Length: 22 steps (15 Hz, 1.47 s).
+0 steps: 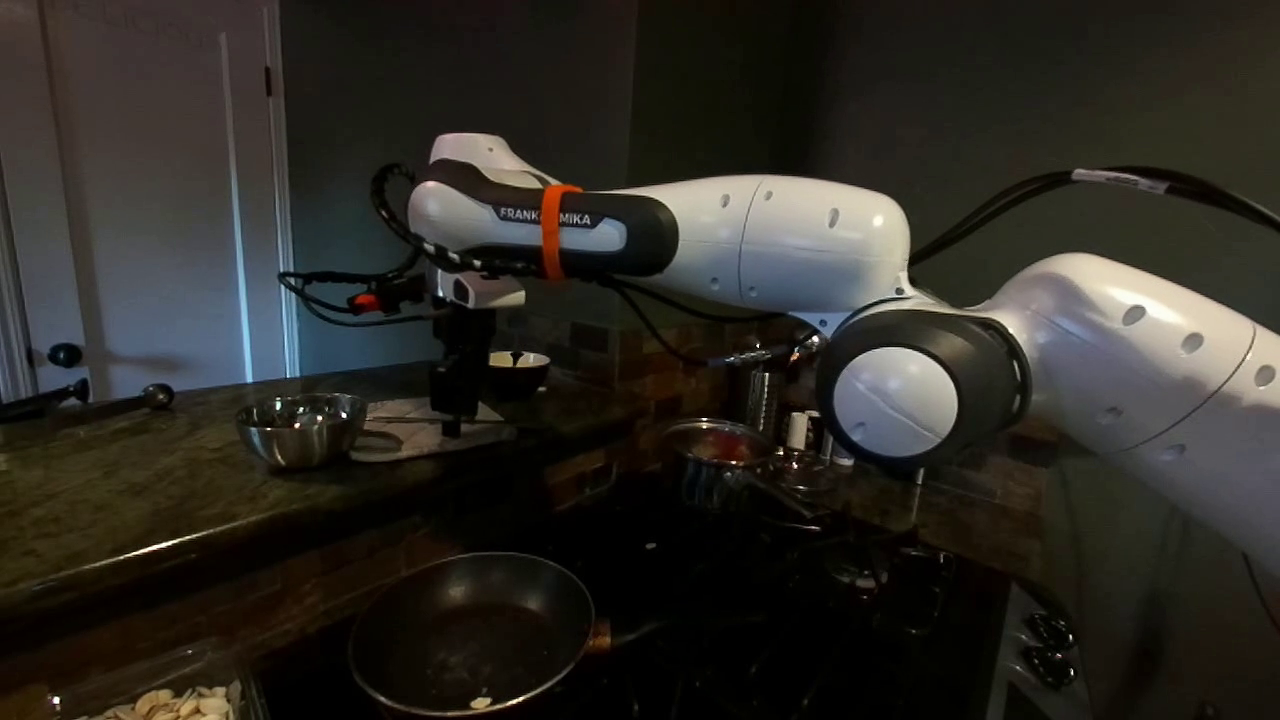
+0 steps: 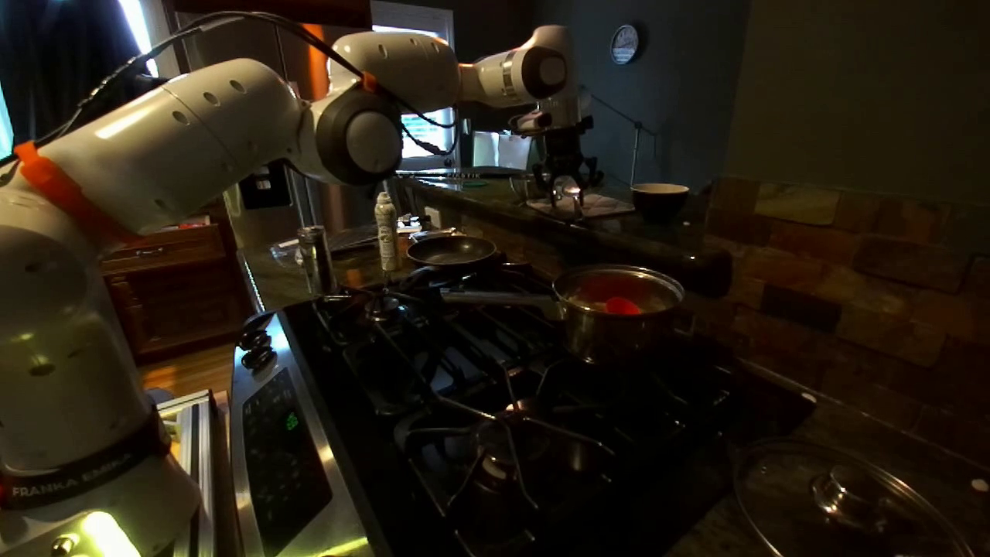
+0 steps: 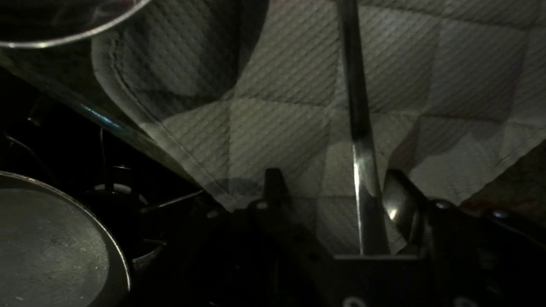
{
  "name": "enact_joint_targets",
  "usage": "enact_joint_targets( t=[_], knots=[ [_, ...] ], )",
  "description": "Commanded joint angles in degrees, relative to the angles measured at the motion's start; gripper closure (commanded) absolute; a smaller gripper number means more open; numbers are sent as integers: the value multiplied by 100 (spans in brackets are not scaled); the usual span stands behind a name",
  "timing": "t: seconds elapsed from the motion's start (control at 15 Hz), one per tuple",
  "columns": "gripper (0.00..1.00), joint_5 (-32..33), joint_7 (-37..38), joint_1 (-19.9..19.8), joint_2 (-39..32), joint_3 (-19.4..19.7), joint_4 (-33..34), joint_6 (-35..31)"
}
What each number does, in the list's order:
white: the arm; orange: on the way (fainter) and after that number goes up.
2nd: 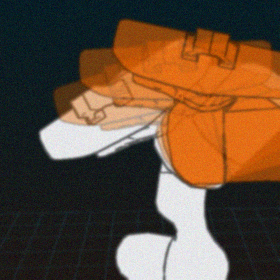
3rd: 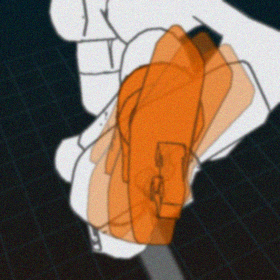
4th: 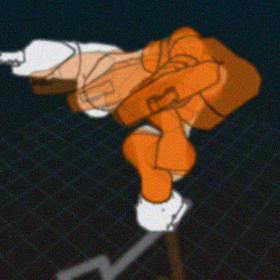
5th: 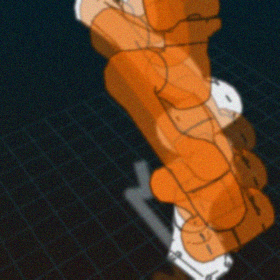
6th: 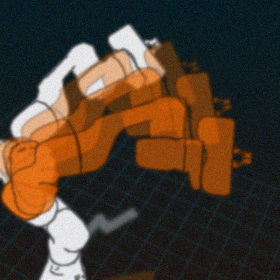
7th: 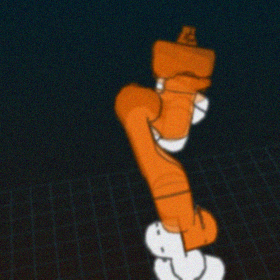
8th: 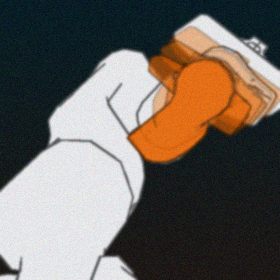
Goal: Remove the silver bowl from the black pan and put it on the countertop then pick up the silver spoon and put it in the pot.
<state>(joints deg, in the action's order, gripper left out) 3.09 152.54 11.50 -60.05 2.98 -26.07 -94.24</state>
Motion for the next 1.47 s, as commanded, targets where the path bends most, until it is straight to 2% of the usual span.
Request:
enact_joint_targets(
  t=[0.0, 0.33, 0.4, 0.47, 0.53, 0.6, 0.8, 1.27, 1.33, 1.4],
  knots=[
    [32, -108, -35, -72, -127, -50, 135, -85],
    [34, -146, -90, -129, -12, -70, 22, -19],
    [29, -186, -146, -149, 21, -103, 4, 19],
    [13, -205, -167, -155, 51, -109, -9, 63],
    [6, -95, -79, -98, 4, -2, -7, -9],
    [23, -97, -85, -103, 11, 0, -10, -10],
    [0, -95, -85, -103, 8, 1, -5, -8],
    [1, -263, -33, -209, 20, -86, -28, -103],
    [9, -284, 12, -216, 13, -86, -35, -98],
    [12, -309, 48, -225, 9, -90, -43, -91]
  ],
)
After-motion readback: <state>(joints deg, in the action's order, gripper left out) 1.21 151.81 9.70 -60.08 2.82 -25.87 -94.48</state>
